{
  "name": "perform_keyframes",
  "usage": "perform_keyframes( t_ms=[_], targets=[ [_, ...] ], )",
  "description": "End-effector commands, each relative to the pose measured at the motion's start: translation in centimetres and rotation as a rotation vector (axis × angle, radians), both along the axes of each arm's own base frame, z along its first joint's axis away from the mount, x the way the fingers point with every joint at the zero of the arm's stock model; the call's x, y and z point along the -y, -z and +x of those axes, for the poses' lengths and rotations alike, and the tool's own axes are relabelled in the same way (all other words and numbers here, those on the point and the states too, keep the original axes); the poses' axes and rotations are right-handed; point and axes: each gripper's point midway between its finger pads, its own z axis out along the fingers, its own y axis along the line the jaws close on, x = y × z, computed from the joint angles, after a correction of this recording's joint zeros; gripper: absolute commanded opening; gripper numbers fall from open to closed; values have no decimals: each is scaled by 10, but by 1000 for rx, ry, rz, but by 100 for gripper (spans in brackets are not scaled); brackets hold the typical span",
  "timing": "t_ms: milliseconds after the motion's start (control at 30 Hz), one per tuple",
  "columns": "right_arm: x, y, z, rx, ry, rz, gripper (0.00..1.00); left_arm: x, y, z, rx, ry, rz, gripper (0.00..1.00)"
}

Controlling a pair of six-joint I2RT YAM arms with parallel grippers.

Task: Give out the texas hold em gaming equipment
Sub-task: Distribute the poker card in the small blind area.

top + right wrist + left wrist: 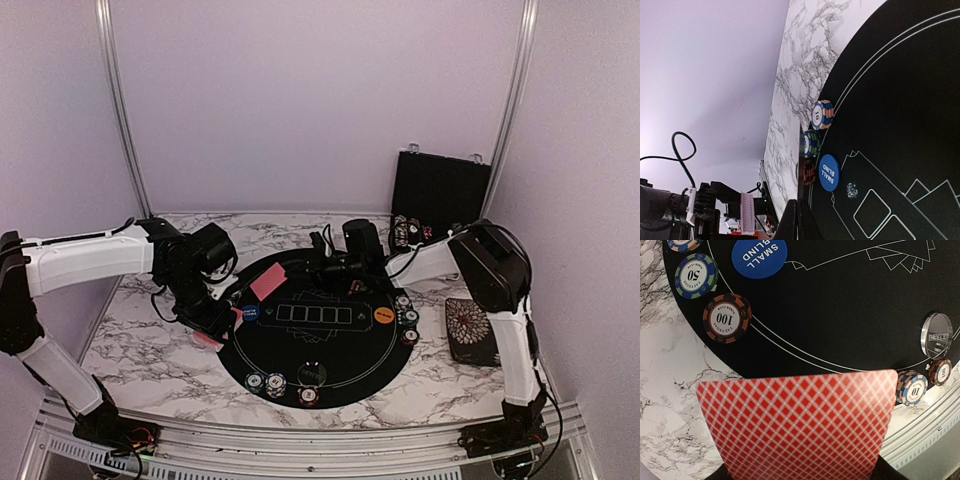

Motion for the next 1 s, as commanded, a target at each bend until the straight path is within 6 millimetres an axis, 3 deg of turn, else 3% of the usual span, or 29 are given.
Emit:
perform_keyframes(
  t_ms=[0,167,567,967],
  targets=[
    [-7,22,22,1,28,-45,0,-1,-7,-3,4,5,-25,60],
    [-17,36,40,10,39,-70,0,1,-7,-2,3,12,-27,60],
    [-23,58,52,10,43,-126,0,2,-7,-2,-2,21,-27,60],
    [-8,61,54,66,67,-255,37,4,-6,-2,-12,21,-29,60]
  ],
)
